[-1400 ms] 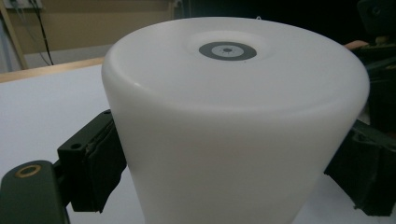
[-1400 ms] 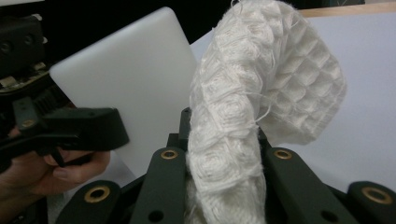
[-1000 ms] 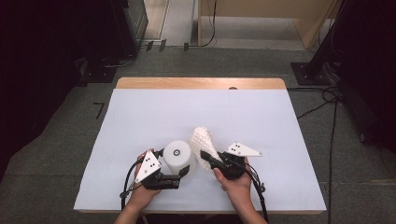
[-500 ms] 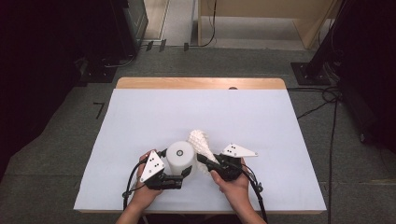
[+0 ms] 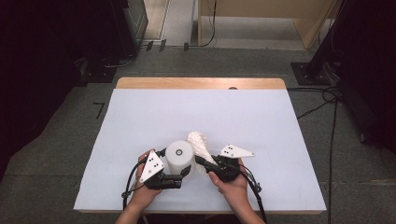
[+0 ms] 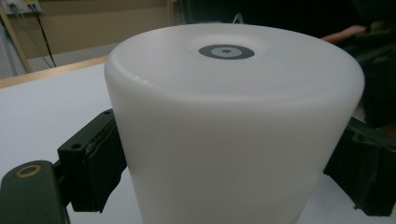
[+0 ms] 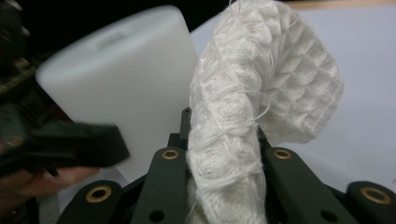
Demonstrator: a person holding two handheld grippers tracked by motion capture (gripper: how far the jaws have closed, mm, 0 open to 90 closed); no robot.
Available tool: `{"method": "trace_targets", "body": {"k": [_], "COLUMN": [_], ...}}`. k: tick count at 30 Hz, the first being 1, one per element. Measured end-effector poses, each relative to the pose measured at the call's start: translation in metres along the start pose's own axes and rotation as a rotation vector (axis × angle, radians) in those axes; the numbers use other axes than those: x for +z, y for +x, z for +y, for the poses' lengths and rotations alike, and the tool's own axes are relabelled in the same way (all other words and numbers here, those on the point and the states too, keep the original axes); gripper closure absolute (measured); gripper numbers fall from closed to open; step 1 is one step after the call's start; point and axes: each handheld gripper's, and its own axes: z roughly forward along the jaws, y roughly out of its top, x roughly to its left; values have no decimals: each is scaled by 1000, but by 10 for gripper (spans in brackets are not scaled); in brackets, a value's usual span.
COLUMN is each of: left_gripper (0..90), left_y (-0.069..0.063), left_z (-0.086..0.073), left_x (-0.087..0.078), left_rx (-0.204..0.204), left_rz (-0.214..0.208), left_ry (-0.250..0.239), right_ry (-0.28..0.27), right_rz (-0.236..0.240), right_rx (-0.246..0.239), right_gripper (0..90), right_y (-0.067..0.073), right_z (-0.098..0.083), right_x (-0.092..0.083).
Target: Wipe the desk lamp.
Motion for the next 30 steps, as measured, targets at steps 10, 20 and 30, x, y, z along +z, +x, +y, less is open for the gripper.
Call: {"method": "trace_targets", "body": {"k": [10, 20, 30], "left_gripper": [88, 86, 0], "left_y": [3, 1, -25], "left_z": [-8, -15, -13], "left_x": [8, 6, 13], "left_rx": [14, 31, -100], "left_rz": [42, 90, 317], "left_ry": [30, 49, 46], "right_ry": [-87, -51, -42], "right_rz": [42, -53, -64], "right_rx": [-8, 32, 48], "right_gripper": [775, 776, 776], "right_y": [7, -14, -17], "right_z": [18, 5, 2], "right_x": [-18, -12, -10]}}
